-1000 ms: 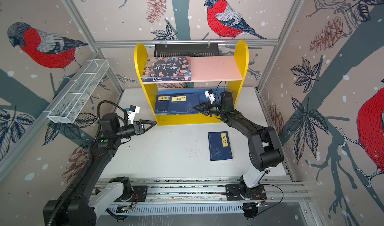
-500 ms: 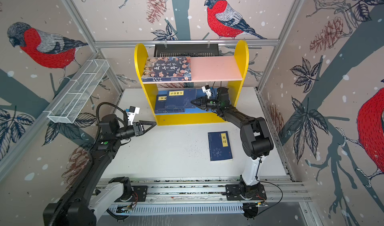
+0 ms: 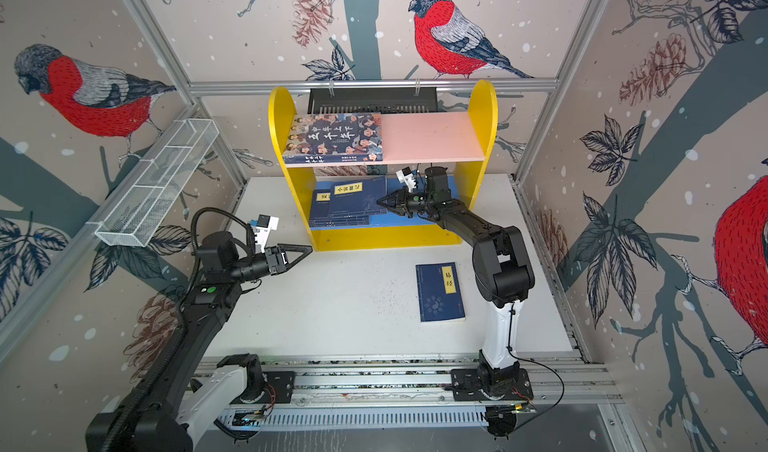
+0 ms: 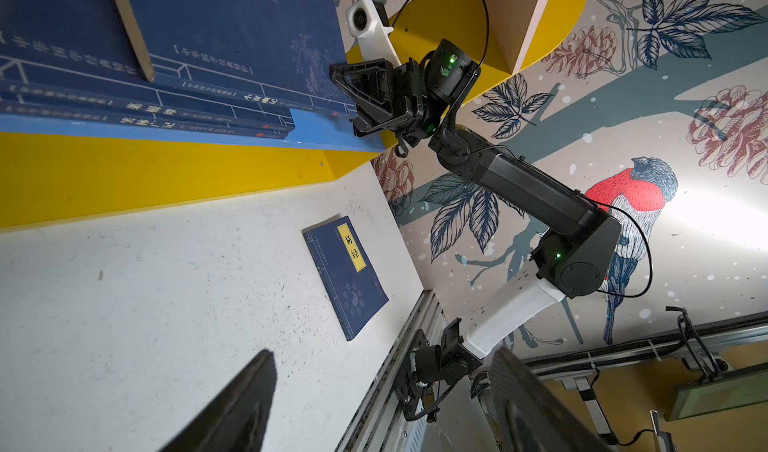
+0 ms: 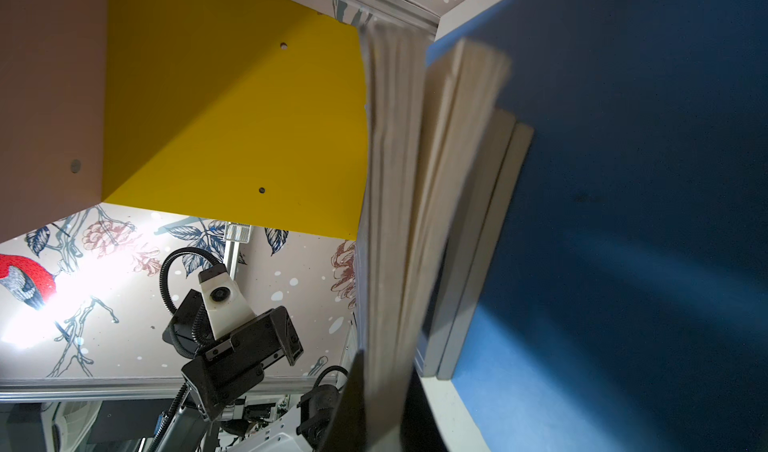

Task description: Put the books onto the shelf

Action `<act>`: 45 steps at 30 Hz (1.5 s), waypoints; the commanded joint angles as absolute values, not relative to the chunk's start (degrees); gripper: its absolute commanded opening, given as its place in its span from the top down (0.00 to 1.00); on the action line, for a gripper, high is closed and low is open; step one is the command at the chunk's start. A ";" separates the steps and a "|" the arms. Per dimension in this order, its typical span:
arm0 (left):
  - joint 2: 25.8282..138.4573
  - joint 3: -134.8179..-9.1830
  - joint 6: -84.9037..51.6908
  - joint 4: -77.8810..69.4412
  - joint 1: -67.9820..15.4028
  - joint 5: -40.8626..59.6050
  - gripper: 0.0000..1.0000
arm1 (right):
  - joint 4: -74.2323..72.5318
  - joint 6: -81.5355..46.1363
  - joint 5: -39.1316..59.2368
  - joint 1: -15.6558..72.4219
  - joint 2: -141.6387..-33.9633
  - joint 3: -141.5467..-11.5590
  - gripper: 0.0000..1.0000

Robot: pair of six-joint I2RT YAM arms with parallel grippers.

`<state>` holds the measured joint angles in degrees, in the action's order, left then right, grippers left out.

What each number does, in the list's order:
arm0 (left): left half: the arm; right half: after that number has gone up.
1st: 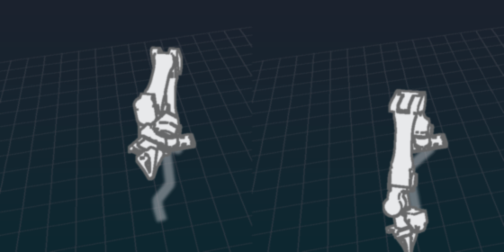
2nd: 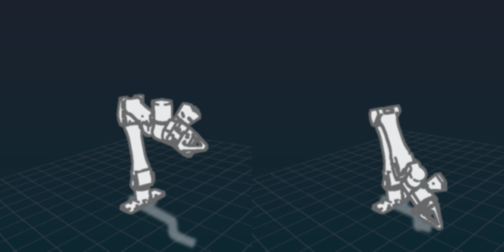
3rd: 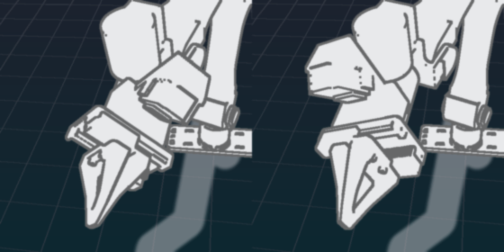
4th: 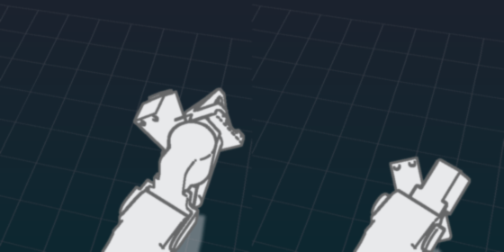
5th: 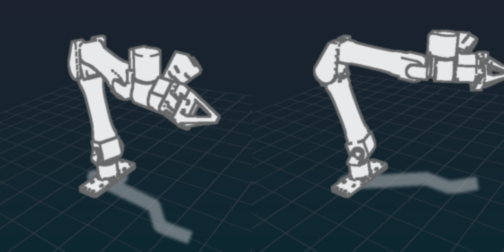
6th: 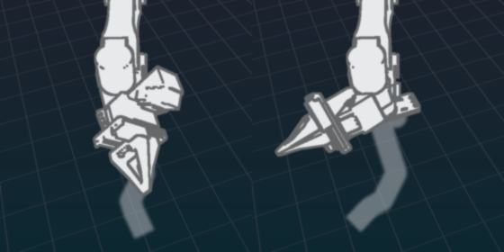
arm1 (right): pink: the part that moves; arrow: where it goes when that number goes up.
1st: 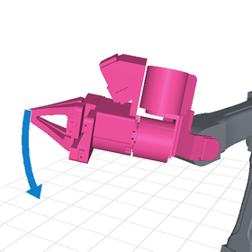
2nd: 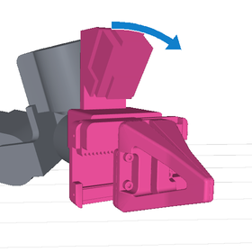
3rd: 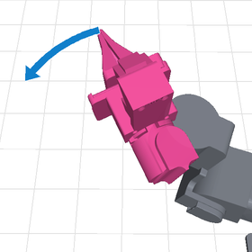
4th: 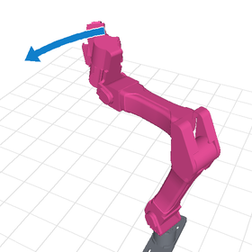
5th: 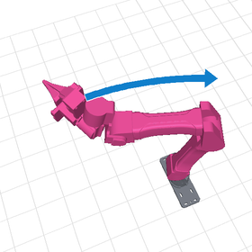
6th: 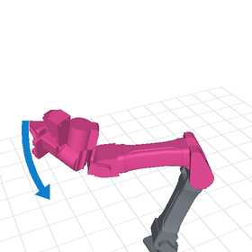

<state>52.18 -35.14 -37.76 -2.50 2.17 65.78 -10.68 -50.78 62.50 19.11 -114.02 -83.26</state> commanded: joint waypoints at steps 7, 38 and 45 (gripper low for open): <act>51.50 -34.39 -39.46 -6.52 2.30 66.53 0.18 | -6.19 -48.89 59.14 19.69 -115.49 -84.47 0.94; 50.45 -32.96 -40.79 -8.39 2.30 66.86 0.18 | 0.18 -46.05 46.67 19.78 -110.40 -83.63 0.75; 50.25 -32.80 -40.93 -8.48 2.29 66.97 0.18 | 0.66 -45.73 46.72 20.11 -110.65 -84.11 0.84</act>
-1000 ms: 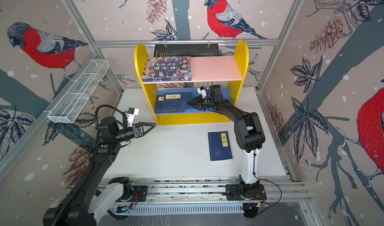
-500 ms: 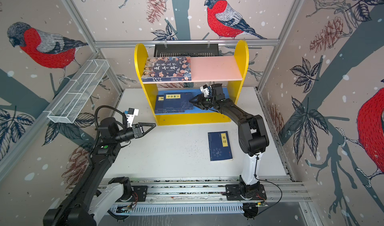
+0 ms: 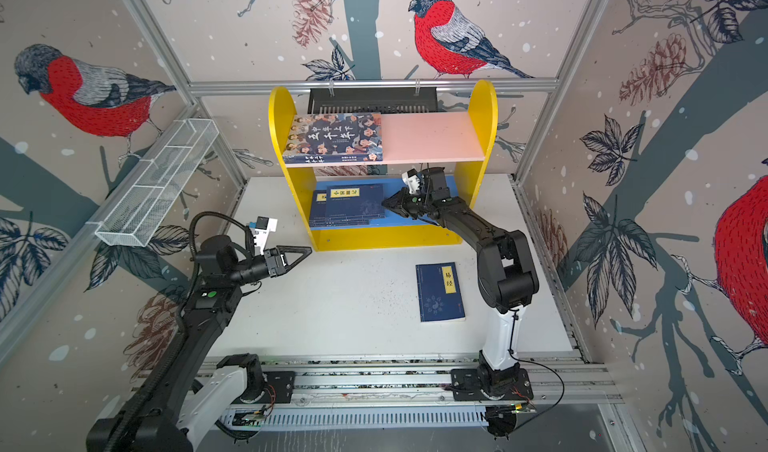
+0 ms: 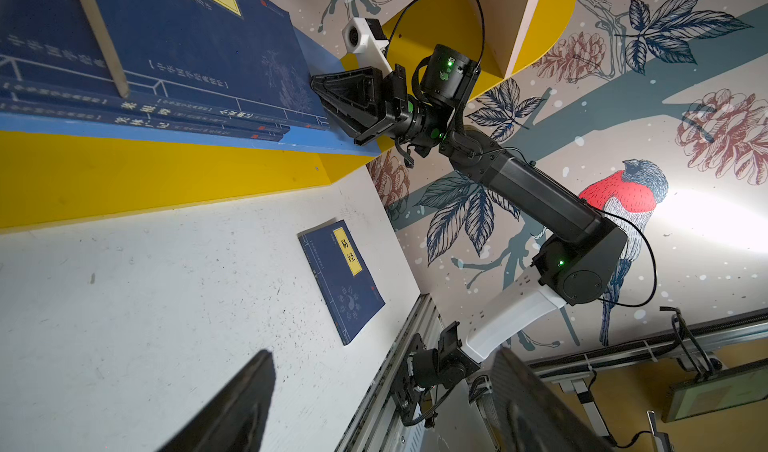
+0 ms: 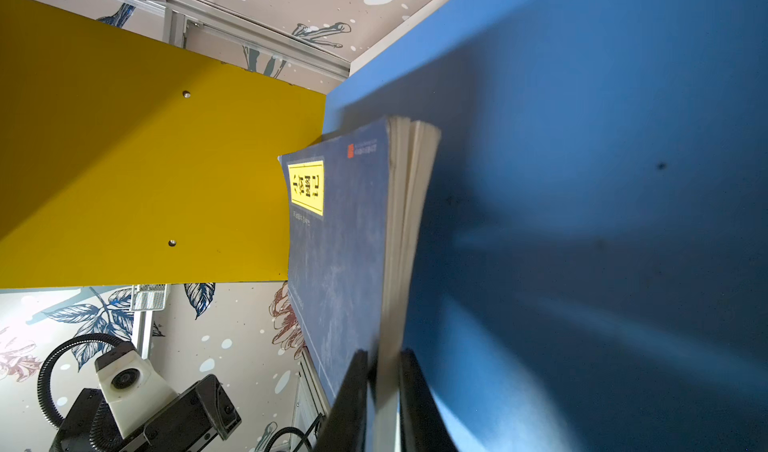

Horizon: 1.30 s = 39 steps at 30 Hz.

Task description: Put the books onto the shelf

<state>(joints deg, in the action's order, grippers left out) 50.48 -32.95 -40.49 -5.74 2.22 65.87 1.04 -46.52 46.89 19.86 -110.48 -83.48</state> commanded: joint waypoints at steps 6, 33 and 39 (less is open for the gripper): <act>50.23 -32.78 -40.92 -8.44 2.33 67.06 0.18 | 0.97 -45.79 46.49 20.56 -111.08 -84.62 0.85; 50.19 -32.81 -41.91 -9.72 1.73 67.15 0.17 | -4.52 -50.49 45.26 22.50 -111.82 -82.88 0.87; 50.01 -32.70 -41.84 -9.84 1.58 66.93 0.17 | -5.62 -51.66 44.58 22.86 -111.86 -82.79 0.88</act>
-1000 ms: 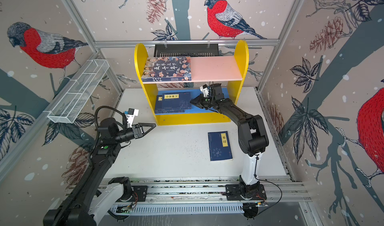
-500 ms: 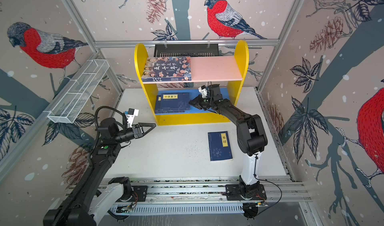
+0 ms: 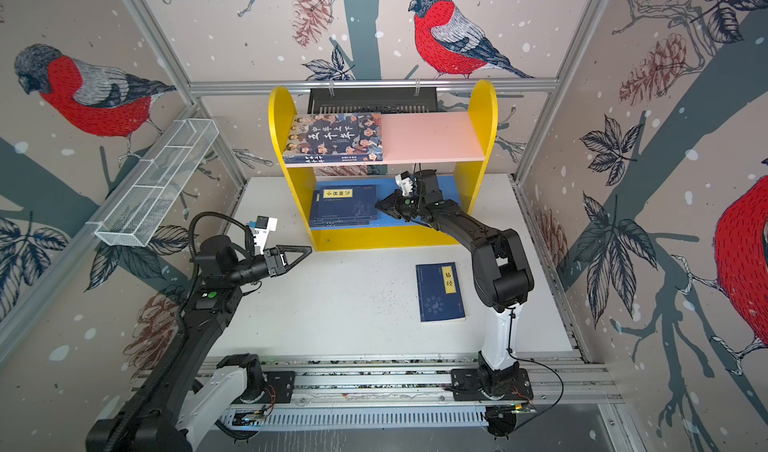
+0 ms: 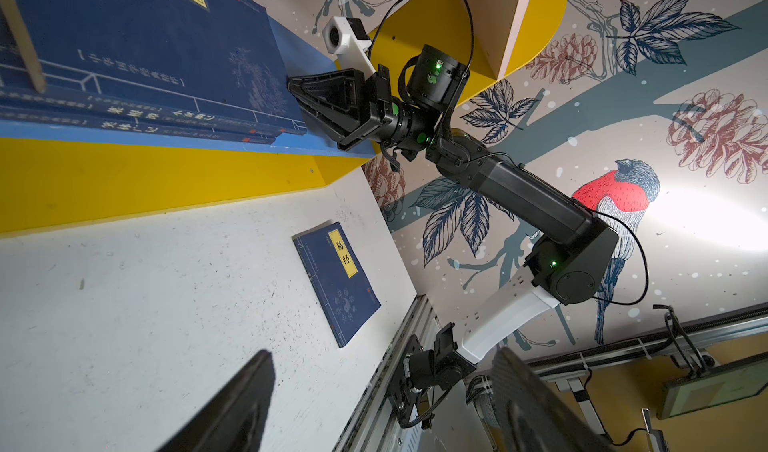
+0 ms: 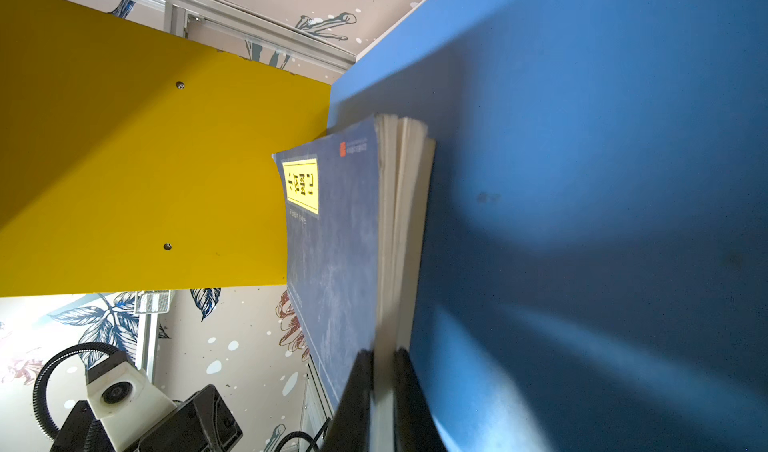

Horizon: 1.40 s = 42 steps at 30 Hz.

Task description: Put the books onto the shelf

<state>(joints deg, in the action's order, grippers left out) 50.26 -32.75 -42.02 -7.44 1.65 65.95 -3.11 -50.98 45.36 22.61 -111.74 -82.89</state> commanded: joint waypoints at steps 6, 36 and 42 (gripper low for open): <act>49.83 -33.34 -39.54 -7.15 1.33 64.93 0.18 | -6.67 -52.63 44.48 23.20 -111.96 -82.62 0.89; 49.30 -36.74 -30.13 4.04 0.39 53.93 0.18 | -7.93 -54.57 42.95 24.96 -112.41 -83.14 0.90; 49.11 -36.70 -30.19 3.94 0.27 53.96 0.18 | -8.08 -54.74 42.79 25.18 -112.50 -83.14 0.90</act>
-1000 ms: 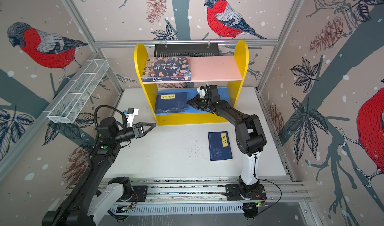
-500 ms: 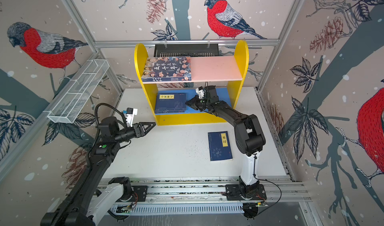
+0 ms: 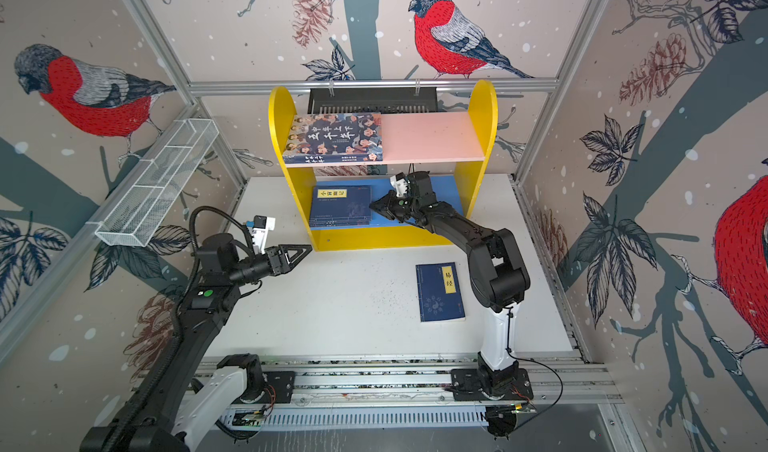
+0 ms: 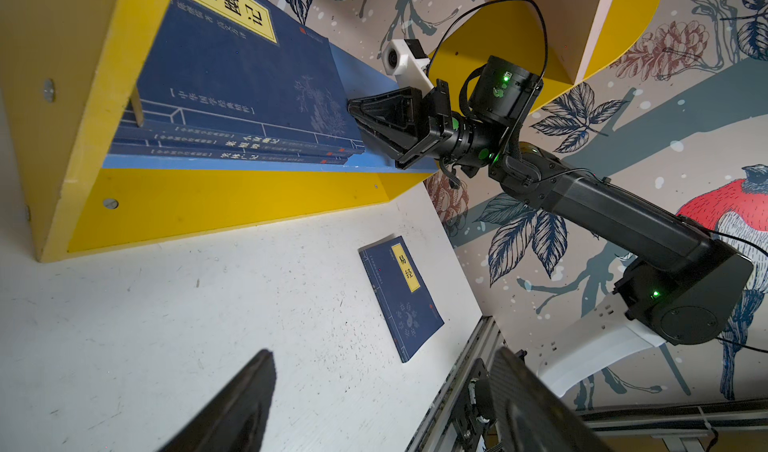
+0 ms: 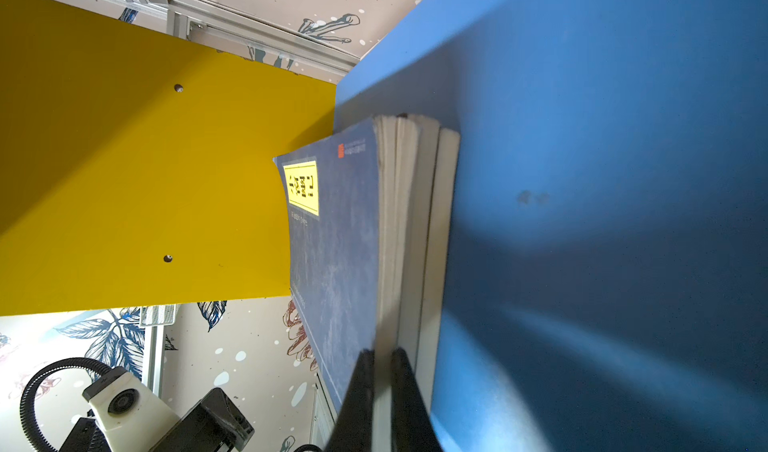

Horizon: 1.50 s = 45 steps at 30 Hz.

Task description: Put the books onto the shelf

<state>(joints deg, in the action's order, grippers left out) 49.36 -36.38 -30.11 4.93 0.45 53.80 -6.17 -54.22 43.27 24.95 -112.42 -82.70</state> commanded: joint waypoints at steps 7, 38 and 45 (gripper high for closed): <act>49.04 -36.51 -30.22 3.87 0.22 54.14 0.18 | -8.04 -54.71 42.89 25.31 -112.85 -83.49 0.90; 49.04 -36.41 -30.14 3.71 0.00 54.23 0.18 | -5.64 -53.21 41.88 25.58 -112.94 -84.55 0.78; 49.29 -36.65 -30.24 3.94 0.00 54.27 0.18 | -5.20 -52.85 40.29 25.57 -111.66 -83.86 0.71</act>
